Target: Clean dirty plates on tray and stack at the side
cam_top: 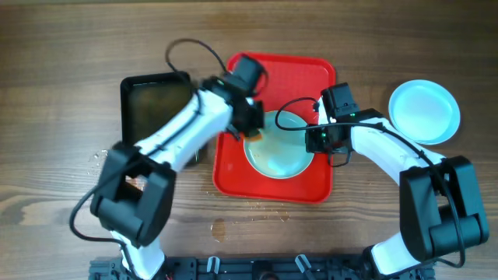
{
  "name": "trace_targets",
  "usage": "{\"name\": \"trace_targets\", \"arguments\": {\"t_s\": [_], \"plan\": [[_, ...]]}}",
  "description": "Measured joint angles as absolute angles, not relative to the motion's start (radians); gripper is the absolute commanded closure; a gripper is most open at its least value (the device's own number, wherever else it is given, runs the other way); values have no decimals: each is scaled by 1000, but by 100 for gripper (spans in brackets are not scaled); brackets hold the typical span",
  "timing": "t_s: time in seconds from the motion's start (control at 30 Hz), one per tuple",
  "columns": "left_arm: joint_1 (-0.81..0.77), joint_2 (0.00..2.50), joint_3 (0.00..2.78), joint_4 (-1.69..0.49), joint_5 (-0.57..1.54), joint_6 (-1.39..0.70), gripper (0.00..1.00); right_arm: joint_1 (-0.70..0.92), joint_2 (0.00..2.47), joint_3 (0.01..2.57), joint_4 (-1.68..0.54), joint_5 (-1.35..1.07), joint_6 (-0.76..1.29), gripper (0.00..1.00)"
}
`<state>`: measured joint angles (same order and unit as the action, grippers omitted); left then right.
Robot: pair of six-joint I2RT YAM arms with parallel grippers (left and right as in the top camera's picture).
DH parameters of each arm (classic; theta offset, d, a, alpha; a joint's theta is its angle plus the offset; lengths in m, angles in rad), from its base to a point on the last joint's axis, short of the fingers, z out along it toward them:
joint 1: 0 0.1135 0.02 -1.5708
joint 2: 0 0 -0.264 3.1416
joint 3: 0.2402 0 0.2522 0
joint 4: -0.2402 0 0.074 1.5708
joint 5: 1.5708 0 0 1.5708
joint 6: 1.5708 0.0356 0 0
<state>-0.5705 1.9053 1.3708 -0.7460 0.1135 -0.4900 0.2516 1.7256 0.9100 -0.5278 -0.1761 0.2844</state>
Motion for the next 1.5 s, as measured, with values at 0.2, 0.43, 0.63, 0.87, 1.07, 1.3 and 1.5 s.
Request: {"name": "trace_targets", "arguments": {"t_s": [0.2, 0.43, 0.63, 0.87, 1.07, 1.3, 1.5], "plan": [[-695, 1905, 1210, -570, -53, -564, 96, 252, 1726, 910, -527, -178, 282, 96], [-703, 1921, 1221, -632, -299, -562, 96, 260, 1726, 910, -520, -217, 283, 96], [-656, 1842, 1303, -784, -519, -559, 96, 255, 1726, 909, -532, -212, 282, 62], [-263, 1691, 1303, -927, -321, -560, 96, 250, 1722, 902, -524, -221, 171, 96], [-100, 1691, 1194, -871, -98, -489, 96, 290, 1644, 947, -685, -65, 207, 96], [-100, 1691, 1193, -866, -67, -464, 96, 621, 1295, 1035, -667, 569, 168, 96], [-100, 1691, 1193, -859, -61, -460, 96, 824, 1296, 1035, -489, 957, -118, 96]]}}
